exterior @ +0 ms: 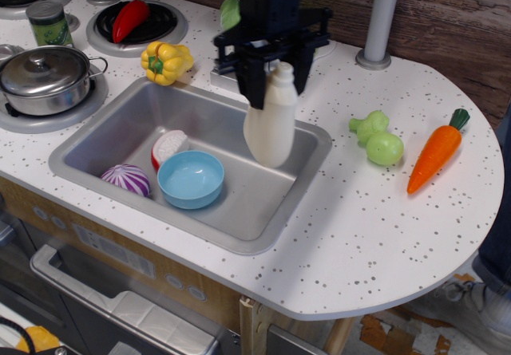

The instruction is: Put detergent in sink

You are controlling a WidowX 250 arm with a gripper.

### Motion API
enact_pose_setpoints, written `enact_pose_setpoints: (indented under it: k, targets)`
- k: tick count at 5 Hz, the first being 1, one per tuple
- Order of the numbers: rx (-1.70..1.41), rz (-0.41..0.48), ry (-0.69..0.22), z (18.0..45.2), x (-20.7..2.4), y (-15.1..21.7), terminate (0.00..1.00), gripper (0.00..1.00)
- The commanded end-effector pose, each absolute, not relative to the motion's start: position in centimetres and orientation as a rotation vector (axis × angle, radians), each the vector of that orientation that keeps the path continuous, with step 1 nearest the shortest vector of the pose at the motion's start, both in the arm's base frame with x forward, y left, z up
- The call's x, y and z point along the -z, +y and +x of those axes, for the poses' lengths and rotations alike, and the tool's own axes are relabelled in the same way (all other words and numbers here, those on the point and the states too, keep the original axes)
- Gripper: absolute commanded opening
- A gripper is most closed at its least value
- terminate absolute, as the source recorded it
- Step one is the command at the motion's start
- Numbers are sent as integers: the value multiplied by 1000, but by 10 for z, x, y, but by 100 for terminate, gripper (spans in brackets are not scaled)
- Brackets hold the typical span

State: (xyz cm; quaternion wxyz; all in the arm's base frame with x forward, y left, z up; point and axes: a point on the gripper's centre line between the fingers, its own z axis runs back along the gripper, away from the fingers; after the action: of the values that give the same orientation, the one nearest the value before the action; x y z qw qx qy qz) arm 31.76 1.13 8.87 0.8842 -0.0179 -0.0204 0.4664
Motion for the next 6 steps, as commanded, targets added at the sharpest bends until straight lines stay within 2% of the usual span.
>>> enact_pose_setpoints:
  k: [1,2,3,4,5,6]
  targets:
    - [-919,-155,-149,319,-72,17,0,0]
    - [-894,-204,-174,322,-47,15,0,0]
    - [-860,-207,-190,327,-29,22,0,0]
    - [-860,-193,-127,330,-15,29,0,0]
    - [-864,-170,-120,330,-22,28,0,100]
    - [-864,-170,-120,330,-22,28,0,100]
